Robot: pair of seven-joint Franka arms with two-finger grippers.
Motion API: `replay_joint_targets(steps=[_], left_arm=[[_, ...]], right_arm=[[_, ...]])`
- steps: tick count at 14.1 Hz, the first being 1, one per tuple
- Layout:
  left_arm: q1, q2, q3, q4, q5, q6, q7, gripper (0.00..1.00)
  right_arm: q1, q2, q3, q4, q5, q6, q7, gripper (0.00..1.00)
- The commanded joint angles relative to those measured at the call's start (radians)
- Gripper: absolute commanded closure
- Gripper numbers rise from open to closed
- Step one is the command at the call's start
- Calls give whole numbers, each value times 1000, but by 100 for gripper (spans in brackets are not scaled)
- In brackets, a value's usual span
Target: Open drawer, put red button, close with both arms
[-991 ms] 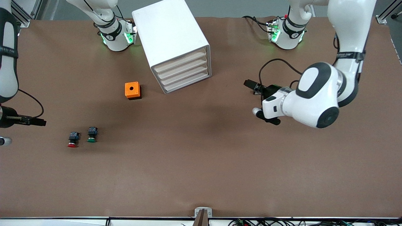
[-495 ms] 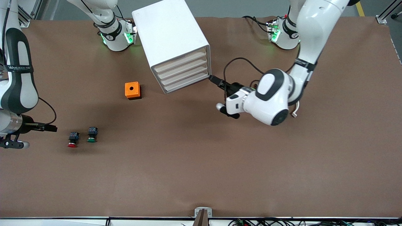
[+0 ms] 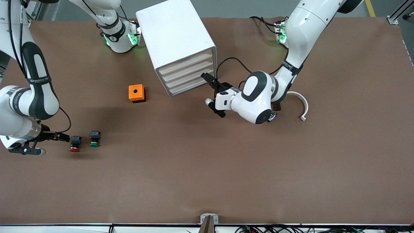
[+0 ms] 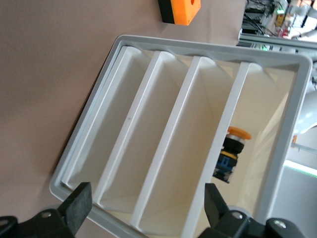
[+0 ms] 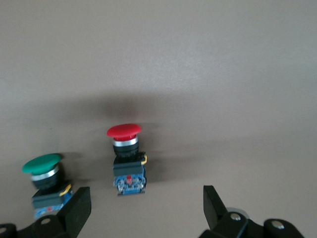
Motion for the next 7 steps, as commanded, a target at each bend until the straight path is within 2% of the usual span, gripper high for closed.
replay_joint_targets(steps=[1, 5, 7], left_arm=[[-12, 7, -12, -26, -38, 57, 87, 4], [-84, 30, -18, -36, -146, 115, 141, 18], [-122, 41, -17, -48, -229, 121, 208, 19]], right_arm=[[-7, 39, 11, 6, 15, 24, -5, 0], [-4, 79, 13, 6, 43, 45, -7, 0], [-4, 86, 13, 4, 43, 45, -7, 0]])
